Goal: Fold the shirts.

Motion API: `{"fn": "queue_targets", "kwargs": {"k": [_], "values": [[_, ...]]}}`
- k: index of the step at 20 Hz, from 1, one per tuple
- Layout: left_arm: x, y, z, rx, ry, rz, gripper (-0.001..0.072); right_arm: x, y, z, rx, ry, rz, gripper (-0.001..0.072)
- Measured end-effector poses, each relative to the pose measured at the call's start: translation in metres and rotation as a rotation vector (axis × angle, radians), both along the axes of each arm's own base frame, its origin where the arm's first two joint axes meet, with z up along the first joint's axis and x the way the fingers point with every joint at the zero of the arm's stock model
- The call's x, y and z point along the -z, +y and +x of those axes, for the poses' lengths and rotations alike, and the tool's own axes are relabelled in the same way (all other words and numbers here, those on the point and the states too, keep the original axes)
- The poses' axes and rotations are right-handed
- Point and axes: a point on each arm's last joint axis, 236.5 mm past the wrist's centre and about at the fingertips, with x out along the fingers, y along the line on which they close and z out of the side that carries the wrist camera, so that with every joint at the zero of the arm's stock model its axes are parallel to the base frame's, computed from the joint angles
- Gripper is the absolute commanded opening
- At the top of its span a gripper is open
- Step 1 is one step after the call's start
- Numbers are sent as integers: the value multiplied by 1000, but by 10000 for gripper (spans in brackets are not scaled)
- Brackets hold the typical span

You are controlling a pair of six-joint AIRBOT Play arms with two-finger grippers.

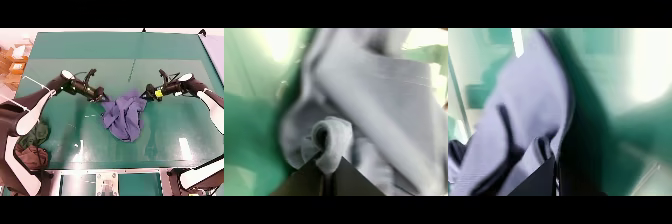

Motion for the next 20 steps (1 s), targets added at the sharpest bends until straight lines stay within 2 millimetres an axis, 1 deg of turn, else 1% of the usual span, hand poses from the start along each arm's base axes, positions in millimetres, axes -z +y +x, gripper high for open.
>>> {"fn": "queue_targets", "kwargs": {"k": [2, 4, 5, 6, 7, 8, 9, 10, 11, 13, 14, 15, 16, 17, 18, 19, 20], "values": [[-48, -4, 17, 23, -85, -42, 26, -33, 3, 13, -35, -68, 10, 13], [-110, -6, 33, 46, -212, -69, 26, -86, 4, 28, -71, -184, 10, 13], [-151, -8, 39, 52, -294, -89, 26, -121, 5, 33, -90, -262, 4, 13], [-189, -8, 39, 56, -369, -110, 26, -159, 5, 37, -102, -347, -4, 13], [-223, -6, 35, 55, -441, -121, 26, -202, 4, 37, -111, -447, -16, 13], [-258, -3, 28, 52, -518, -126, 26, -244, 3, 33, -117, -542, -32, 13], [-291, 2, 20, 41, -594, -129, 26, -291, 0, 26, -114, -650, -53, 13], [-324, 8, 7, 30, -678, -124, 26, -333, -4, 15, -107, -750, -76, 13], [-350, 16, -5, 18, -750, -108, 26, -375, -10, 0, -92, -851, -104, 13], [-403, 36, -32, -28, -910, -69, 26, -443, -23, -34, -46, -1026, -163, 13], [-434, 45, -51, -60, -996, -68, 26, -474, -28, -53, -15, -1110, -191, 13], [-461, 54, -70, -90, -1074, -70, 26, -500, -30, -72, 11, -1181, -212, 14], [-485, 62, -90, -114, -1139, -78, 27, -522, -30, -91, 32, -1249, -229, 13], [-507, 70, -108, -140, -1204, -88, 26, -540, -29, -108, 47, -1302, -237, 14], [-520, 75, -124, -156, -1243, -94, 27, -554, -26, -122, 58, -1348, -239, 13], [-525, 80, -135, -164, -1262, -90, 27, -564, -23, -133, 64, -1382, -234, 14], [-523, 83, -140, -170, -1260, -79, 27, -570, -20, -139, 63, -1401, -226, 14]]}}
